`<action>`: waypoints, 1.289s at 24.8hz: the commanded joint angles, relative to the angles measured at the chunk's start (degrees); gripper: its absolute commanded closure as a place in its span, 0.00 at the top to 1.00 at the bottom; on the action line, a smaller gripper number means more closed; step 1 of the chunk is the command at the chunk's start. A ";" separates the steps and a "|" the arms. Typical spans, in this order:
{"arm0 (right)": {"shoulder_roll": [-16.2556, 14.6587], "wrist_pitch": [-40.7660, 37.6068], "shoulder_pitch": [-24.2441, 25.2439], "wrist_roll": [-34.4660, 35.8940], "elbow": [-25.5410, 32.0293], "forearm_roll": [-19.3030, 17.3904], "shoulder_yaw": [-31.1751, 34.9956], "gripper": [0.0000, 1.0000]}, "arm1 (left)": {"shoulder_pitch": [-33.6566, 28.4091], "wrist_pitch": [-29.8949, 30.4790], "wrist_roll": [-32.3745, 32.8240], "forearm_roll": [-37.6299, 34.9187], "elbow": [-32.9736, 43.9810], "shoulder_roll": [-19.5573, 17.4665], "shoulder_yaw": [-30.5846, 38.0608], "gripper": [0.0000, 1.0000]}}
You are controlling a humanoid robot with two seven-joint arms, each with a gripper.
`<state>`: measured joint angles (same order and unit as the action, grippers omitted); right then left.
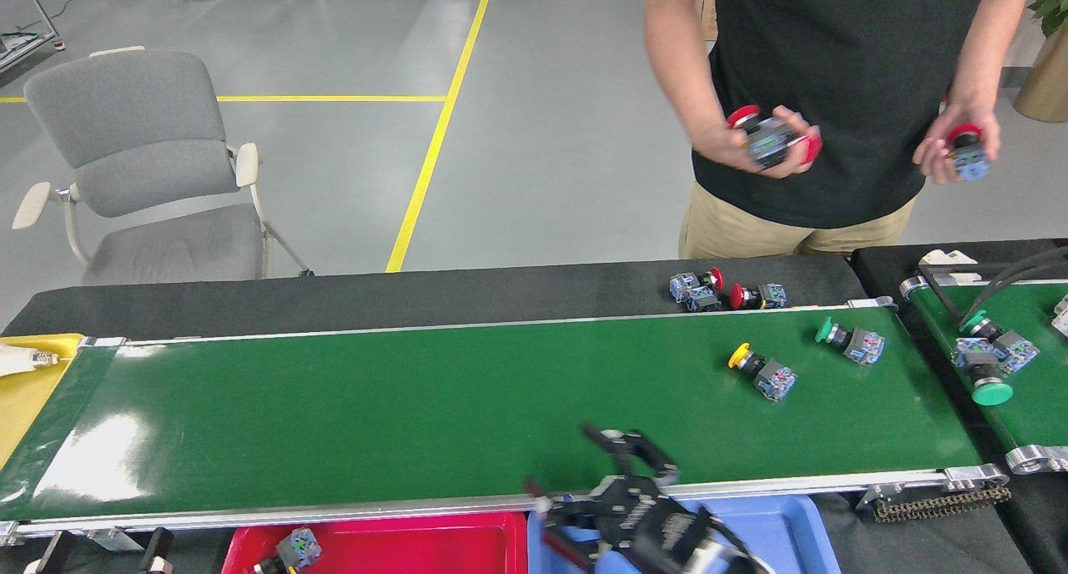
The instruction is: Pick switch part from conveyor to tray
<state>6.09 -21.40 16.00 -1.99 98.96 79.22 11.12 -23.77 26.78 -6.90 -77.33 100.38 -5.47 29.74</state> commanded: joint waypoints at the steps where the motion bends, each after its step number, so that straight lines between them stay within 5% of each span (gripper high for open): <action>1: -0.11 4.88 2.45 5.24 1.23 -0.21 2.76 0.98 | -0.05 -0.50 -0.04 -0.19 0.43 -0.77 0.41 1.00; 4: -0.11 11.56 2.28 4.36 1.41 -0.03 2.41 0.98 | -0.23 -0.32 -0.04 -0.10 0.60 -0.77 0.76 1.00; 8: -1.08 12.70 -5.28 0.50 -0.08 0.49 -2.77 0.98 | -0.14 -0.06 -0.04 -0.19 0.51 -0.77 0.32 1.00; 13: -5.65 14.11 -16.09 -0.91 -9.22 3.40 -13.58 0.98 | -0.23 -0.15 -0.04 -0.19 0.60 -0.68 0.23 1.00; 25: -4.24 19.21 -29.72 -3.20 -26.45 3.31 -19.38 0.98 | 1.35 0.12 0.04 -2.29 -0.19 -0.68 0.14 1.00; 27: -3.01 19.12 -31.21 -3.11 -28.91 3.40 -19.74 0.73 | 1.44 0.12 -0.04 -2.29 -0.45 -0.68 0.05 1.00; 29: -3.01 19.12 -32.79 -3.11 -30.41 3.48 -21.67 0.29 | 1.44 0.12 -0.04 -2.29 -0.45 -0.68 0.05 1.00; 32: -3.10 18.94 -32.88 -3.11 -30.32 3.40 -22.90 0.05 | 1.35 0.12 -0.04 -2.29 -0.45 -0.68 -0.03 1.00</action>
<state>2.83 -2.19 -15.88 -5.19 68.14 82.65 -11.56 -22.61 26.84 -6.70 -79.55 99.49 -5.47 29.63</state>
